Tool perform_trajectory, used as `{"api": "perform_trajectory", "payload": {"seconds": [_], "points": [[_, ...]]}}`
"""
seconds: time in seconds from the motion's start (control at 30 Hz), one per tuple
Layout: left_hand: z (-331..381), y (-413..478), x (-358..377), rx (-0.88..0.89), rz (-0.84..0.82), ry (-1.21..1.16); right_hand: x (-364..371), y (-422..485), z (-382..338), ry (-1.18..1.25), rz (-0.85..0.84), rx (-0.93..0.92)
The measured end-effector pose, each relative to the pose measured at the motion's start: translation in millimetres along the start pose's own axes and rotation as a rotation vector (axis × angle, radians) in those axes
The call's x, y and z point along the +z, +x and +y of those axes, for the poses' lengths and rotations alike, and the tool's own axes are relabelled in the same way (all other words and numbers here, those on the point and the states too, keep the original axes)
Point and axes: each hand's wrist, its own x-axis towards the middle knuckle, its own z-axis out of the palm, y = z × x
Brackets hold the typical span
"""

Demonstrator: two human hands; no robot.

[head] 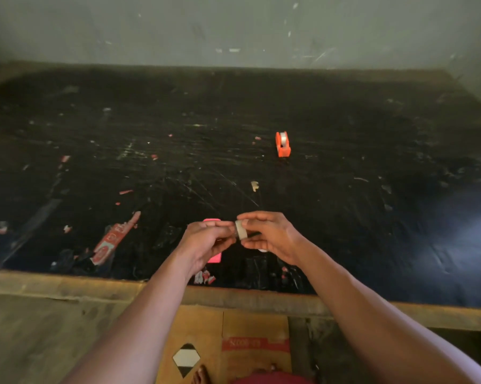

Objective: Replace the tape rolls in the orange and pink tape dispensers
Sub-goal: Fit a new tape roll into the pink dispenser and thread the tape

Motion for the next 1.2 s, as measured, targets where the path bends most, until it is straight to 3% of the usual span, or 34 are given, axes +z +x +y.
{"api": "perform_trajectory", "payload": {"seconds": [0.27, 0.43, 0.63, 1.2], "points": [[30.0, 2.6, -61.5, -0.002, -0.09, 0.032, 59.4, 12.2, -9.5, -0.043, 0.005, -0.059], [31.0, 11.2, -85.3, 0.053, -0.137, 0.076, 88.6, 14.7, -0.2, -0.003, 0.084, -0.079], [23.6, 13.5, -102.8, -0.002, -0.13, 0.073, 115.4, 15.6, 24.2, -0.068, 0.283, -0.097], [43.2, 34.8, -99.9, -0.067, -0.14, 0.019, 99.3, 49.7, 9.5, 0.079, 0.248, -0.054]]}}
